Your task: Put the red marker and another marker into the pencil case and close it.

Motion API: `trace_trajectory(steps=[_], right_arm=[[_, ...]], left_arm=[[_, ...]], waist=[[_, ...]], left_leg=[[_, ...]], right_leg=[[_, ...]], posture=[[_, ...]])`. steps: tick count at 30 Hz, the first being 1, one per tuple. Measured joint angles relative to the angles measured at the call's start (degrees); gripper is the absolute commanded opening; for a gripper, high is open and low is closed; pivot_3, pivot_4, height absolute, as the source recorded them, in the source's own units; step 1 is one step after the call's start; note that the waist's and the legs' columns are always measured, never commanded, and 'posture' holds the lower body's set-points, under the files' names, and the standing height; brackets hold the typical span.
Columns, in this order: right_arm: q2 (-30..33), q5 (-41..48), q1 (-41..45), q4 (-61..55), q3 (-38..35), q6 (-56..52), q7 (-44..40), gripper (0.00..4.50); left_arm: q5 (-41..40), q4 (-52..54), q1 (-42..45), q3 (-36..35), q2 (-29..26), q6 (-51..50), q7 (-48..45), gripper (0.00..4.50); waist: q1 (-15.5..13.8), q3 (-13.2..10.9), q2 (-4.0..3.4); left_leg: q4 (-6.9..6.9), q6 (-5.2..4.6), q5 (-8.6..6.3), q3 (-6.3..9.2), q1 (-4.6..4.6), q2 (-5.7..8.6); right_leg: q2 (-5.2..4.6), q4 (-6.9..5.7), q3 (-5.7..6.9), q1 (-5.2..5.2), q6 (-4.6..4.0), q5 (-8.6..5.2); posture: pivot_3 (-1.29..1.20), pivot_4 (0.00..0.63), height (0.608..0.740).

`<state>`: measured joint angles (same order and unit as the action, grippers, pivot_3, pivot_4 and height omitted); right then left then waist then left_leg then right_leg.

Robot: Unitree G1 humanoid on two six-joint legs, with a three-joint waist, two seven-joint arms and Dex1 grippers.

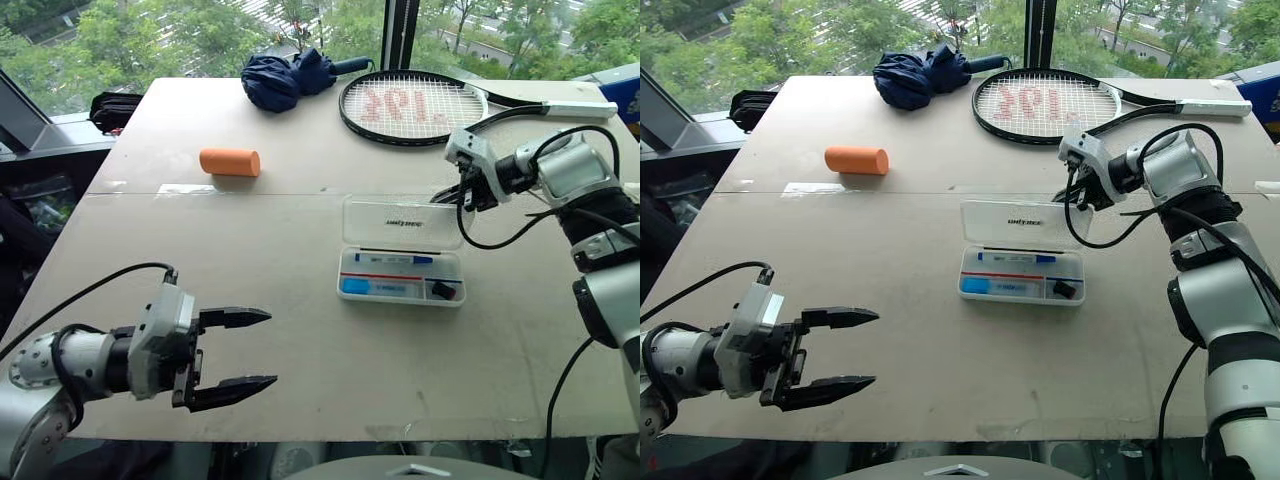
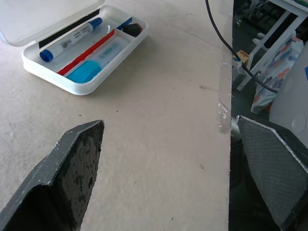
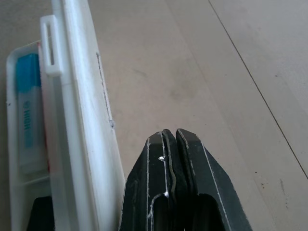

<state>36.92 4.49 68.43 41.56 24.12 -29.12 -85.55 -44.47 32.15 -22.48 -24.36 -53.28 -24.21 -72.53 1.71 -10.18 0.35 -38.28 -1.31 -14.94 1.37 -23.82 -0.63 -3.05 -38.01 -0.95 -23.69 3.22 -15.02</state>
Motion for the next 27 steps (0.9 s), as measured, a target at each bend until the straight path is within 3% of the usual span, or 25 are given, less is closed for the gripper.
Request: trace_trajectory(steps=[4,8,14,17,19,21,22,23,24,25,27], right_arm=[[7.91,4.68,-4.92,-18.18,0.07,-6.18,-4.08,0.04],[9.51,7.9,-13.93,-33.71,-0.29,-13.29,-3.44,0.04],[10.11,3.3,-30.84,-52.91,0.92,-12.66,8.4,0.04],[9.52,1.2,-36.97,-56.18,-0.78,-9.14,15.52,0.04],[9.67,1.23,-40.94,-58.11,-3.46,-9.12,18.53,0.04],[9.02,3.8,-47.98,-61.09,-10.65,-7.98,21.28,0.04],[6.09,7.47,-54.08,-62.71,-17.61,-6.28,23.35,0.04],[4.42,9.03,-55.6,-63.47,-19.99,-5.36,23.87,0.04],[2.6,12.87,-60.62,-66.62,-26.52,-2.64,24.15,0.6],[2.9,14.0,-63.51,-67.86,-29.31,-1.21,23.82,0.83],[5.27,15.09,-74.12,-69.13,-38.66,2.73,22.1,1.76]], left_arm=[[0.61,0.01,-0.79,-0.02,1.14,0.79,-0.09,4.5],[1.28,-0.06,0.07,0.42,1.34,0.94,0.02,4.5],[1.7,-0.89,3.25,3.06,1.4,0.81,0.12,4.5],[1.71,-0.9,4.31,4.38,1.39,0.74,0.1,4.5],[1.7,-0.93,4.37,4.74,1.39,0.67,0.08,4.5],[1.69,-0.99,4.59,4.8,1.41,0.44,0.25,4.5],[1.91,-1.15,4.94,5.06,1.44,0.3,0.66,4.5],[2.01,-1.19,4.95,5.1,1.53,0.28,0.92,4.5],[2.07,-0.98,6.67,6.32,1.79,-0.44,2.32,4.5],[1.92,-0.5,6.7,6.28,2.01,-0.54,2.98,4.5],[1.51,0.58,6.94,6.78,2.33,-1.68,4.67,4.5]], waist=[[-0.15,0.01,0.01],[-0.05,0.02,0.01],[-0.72,0.47,0.07],[-0.8,1.12,0.58],[-1.05,1.36,0.93],[-1.7,1.44,1.05],[-2.3,1.41,1.19],[-2.37,1.3,1.04],[-2.69,1.0,0.51],[-2.76,0.98,0.29],[-3.16,0.99,0.18]], left_leg=[[0.01,-0.01,-0.01,0.15,0.01,-0.01],[-0.01,-0.01,-0.01,0.18,0.06,-0.03],[-0.03,-0.01,-0.01,0.07,0.2,0.01],[0.24,-0.02,-0.03,0.15,1.27,-0.09],[0.28,-0.01,-0.04,0.18,1.73,-0.11],[0.27,-0.01,-0.04,0.33,1.85,-0.1],[0.22,-0.01,-0.04,0.3,1.8,-0.07],[0.18,-0.01,-0.04,0.26,1.74,-0.07],[0.15,-0.01,-0.04,0.17,1.6,0.02],[0.14,-0.02,-0.04,0.24,1.56,0.12],[0.14,-0.16,-0.12,0.32,1.47,0.21]], right_leg=[[-0.04,-0.01,0.13,0.03,0.0,0.0],[-0.03,-0.11,0.13,0.05,0.0,0.0],[0.0,-0.12,0.03,0.16,0.0,0.0],[0.06,0.14,0.14,1.2,-0.06,-0.05],[0.01,0.22,0.15,1.64,-0.28,-0.19],[-0.07,0.43,0.22,1.97,-0.29,-0.21],[-0.09,0.45,0.19,1.97,-0.29,-0.21],[-0.09,0.45,0.16,1.97,-0.28,-0.2],[-0.13,0.44,0.11,1.86,-0.25,-0.18],[-0.17,0.4,0.13,1.84,-0.19,-0.17],[-0.28,0.41,0.13,1.84,0.11,-0.16]], posture=[[0.0,0.15,0.732],[0.0,0.15,0.732],[0.0,0.15,0.732],[0.0,0.15,0.732],[0.0,0.15,0.732],[0.0,0.15,0.732],[0.0,0.15,0.732],[0.0,0.15,0.732],[0.0,0.15,0.732],[0.0,0.15,0.732],[0.0,0.15,0.732]])
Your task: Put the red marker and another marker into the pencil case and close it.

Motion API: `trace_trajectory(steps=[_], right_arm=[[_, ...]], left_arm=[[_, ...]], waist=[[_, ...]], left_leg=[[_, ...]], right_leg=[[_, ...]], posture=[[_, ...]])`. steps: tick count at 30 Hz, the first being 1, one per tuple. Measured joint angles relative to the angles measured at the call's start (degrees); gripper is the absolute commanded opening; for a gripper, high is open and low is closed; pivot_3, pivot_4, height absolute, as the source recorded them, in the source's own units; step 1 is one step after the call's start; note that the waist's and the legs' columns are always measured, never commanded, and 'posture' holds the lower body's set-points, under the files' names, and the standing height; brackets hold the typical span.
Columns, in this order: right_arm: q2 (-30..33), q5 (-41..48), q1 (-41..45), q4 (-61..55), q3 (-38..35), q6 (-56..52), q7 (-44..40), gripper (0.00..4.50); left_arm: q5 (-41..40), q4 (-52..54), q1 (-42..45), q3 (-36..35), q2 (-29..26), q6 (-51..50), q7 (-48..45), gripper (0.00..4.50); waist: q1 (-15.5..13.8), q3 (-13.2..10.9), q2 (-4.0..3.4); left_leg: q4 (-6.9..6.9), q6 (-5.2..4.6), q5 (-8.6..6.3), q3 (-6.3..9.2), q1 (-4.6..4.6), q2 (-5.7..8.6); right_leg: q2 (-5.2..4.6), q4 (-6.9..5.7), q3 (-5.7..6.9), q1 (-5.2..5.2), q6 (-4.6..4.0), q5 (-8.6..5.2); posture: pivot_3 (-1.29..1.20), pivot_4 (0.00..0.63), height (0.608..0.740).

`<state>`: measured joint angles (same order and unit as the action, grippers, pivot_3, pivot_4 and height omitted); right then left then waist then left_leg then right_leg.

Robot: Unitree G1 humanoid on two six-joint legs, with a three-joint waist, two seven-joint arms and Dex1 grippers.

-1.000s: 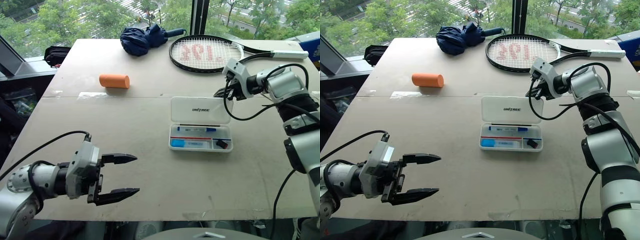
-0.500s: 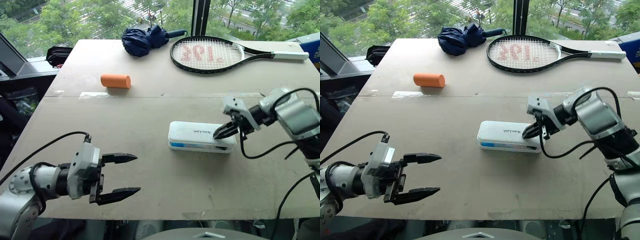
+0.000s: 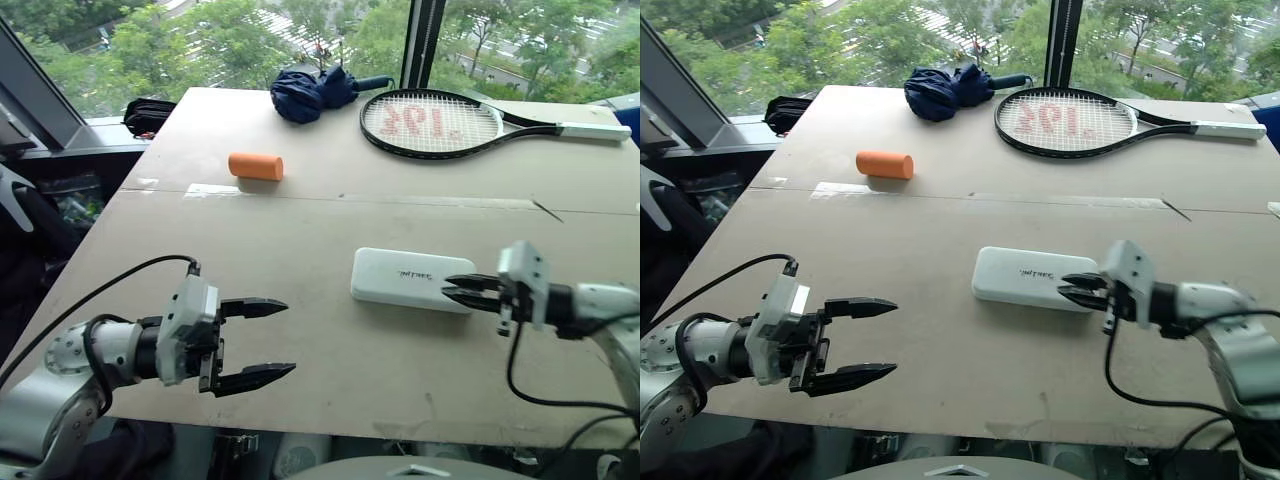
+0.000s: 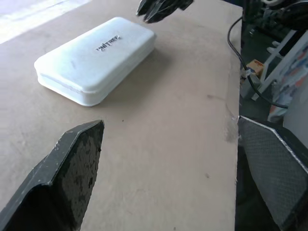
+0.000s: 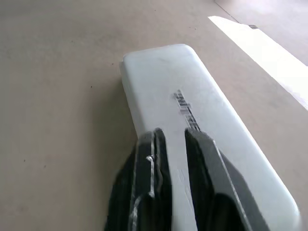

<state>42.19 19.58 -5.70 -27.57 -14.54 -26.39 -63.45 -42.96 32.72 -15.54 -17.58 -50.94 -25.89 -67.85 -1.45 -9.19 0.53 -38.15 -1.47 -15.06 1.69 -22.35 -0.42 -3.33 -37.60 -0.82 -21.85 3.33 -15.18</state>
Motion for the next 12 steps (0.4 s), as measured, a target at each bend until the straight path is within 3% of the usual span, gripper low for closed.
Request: trace_trajectory(steps=[1,4,6,9,12], right_arm=[[-0.11,0.74,-5.54,-0.02,-5.58,1.97,-0.59,2.33],[-1.08,2.5,-14.74,-0.66,-14.26,5.52,-2.0,3.43],[-2.27,3.54,-21.85,-0.89,-20.21,8.36,-3.57,4.41],[-6.09,5.19,-32.17,-0.74,-29.59,13.5,-5.88,4.41],[-6.67,6.74,-36.05,-0.75,-33.97,16.03,-6.62,4.41]], left_arm=[[-0.02,0.03,0.04,0.19,0.23,-0.82,1.0,4.5],[-0.04,0.08,-0.86,-0.21,0.21,-1.35,1.6,4.5],[-0.01,0.15,-2.19,-0.71,0.06,-1.54,1.55,4.5],[0.32,0.01,-6.16,-3.29,-0.93,-2.28,1.17,4.5],[0.6,-0.11,-7.18,-4.58,-1.55,-2.94,1.04,4.5]], waist=[[0.23,-0.01,0.01],[0.9,-0.06,-0.14],[1.22,-0.09,-0.17],[1.03,-0.11,-0.19],[1.2,-0.1,-0.1]], left_leg=[[0.0,0.0,0.0,0.05,-0.06,-0.03],[0.07,-0.01,0.0,-0.03,0.02,-0.11],[0.13,-0.01,-0.01,-0.14,0.21,-0.21],[0.31,-0.01,-0.01,-0.24,0.39,-0.26],[0.32,-0.01,-0.01,-0.44,0.48,-0.36]], right_leg=[[0.05,0.01,0.0,-0.04,0.01,0.0],[0.14,-0.04,-0.06,-0.07,0.0,-0.01],[0.21,-0.09,-0.11,-0.01,-0.18,-0.12],[0.2,-0.05,-0.17,0.07,-0.29,-0.26],[0.05,-0.02,-0.35,0.07,-0.25,-0.34]], posture=[[0.0,0.15,0.732],[0.0,0.15,0.732],[0.0,0.15,0.732],[0.0,0.15,0.732],[0.0,0.15,0.732]])
